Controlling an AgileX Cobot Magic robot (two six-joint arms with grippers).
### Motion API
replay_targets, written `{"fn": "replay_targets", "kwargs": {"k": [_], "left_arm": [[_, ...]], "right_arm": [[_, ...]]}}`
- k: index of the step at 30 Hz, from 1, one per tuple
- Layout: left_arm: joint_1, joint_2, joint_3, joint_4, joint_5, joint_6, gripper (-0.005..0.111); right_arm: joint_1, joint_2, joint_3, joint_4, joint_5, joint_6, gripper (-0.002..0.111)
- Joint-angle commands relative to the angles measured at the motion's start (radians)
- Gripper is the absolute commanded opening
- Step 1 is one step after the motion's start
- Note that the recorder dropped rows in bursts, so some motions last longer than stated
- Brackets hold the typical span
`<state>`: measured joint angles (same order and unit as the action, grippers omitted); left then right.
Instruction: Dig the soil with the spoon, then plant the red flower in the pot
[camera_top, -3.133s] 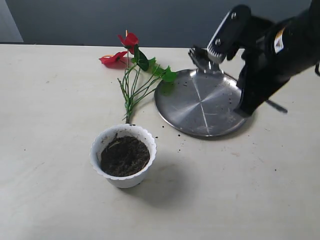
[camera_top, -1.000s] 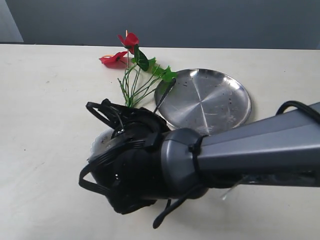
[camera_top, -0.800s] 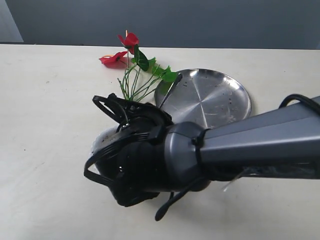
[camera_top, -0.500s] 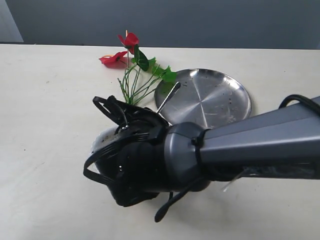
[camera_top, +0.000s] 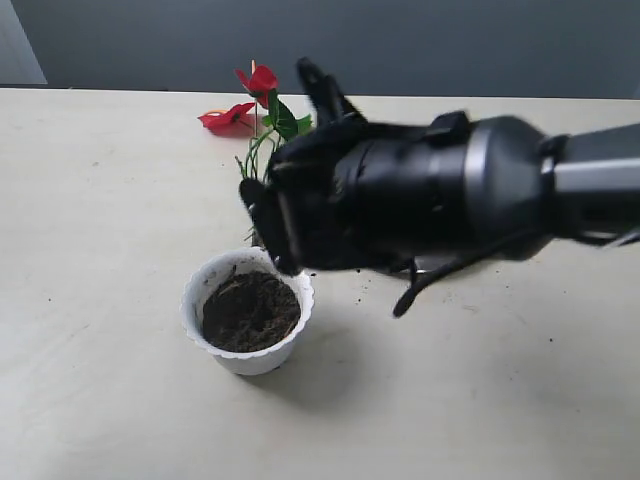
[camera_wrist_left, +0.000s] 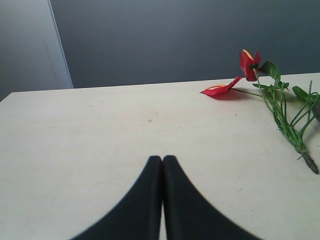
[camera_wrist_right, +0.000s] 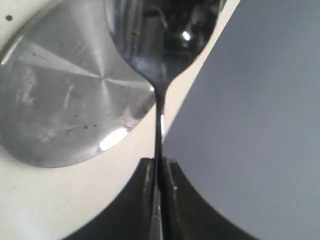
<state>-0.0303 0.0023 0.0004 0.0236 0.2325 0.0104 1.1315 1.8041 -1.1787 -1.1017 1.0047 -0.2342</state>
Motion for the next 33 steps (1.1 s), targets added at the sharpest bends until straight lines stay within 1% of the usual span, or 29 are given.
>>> {"fn": "replay_targets", "kwargs": {"k": [1, 6, 9, 12, 16, 21, 25, 33], "left_arm": [[-0.002, -0.002, 0.0, 0.0, 0.0, -0.001, 0.0], [-0.002, -0.002, 0.0, 0.0, 0.0, -0.001, 0.0], [-0.002, -0.002, 0.0, 0.0, 0.0, -0.001, 0.0], [-0.002, -0.002, 0.0, 0.0, 0.0, -0.001, 0.0], [-0.002, -0.002, 0.0, 0.0, 0.0, -0.001, 0.0], [-0.002, -0.002, 0.0, 0.0, 0.0, -0.001, 0.0], [-0.002, -0.002, 0.0, 0.0, 0.0, -0.001, 0.0], [-0.002, -0.002, 0.0, 0.0, 0.0, -0.001, 0.0]], "right_arm": [[-0.145, -0.054, -0.003, 0.219, -0.102, 0.139, 0.0], [-0.345, -0.049, -0.003, 0.558, -0.279, 0.126, 0.0], [-0.425, -0.025, -0.003, 0.648, -0.353, 0.073, 0.0], [-0.474, 0.009, -0.007, 0.66, -0.418, 0.047, 0.0], [-0.513, 0.092, -0.066, 0.66, -0.451, 0.047, 0.0], [-0.516, 0.206, -0.183, 0.641, -0.463, 0.047, 0.0], [-0.516, 0.302, -0.27, 0.631, -0.406, 0.047, 0.0], [-0.516, 0.444, -0.386, 0.629, -0.33, 0.05, 0.0]]}}
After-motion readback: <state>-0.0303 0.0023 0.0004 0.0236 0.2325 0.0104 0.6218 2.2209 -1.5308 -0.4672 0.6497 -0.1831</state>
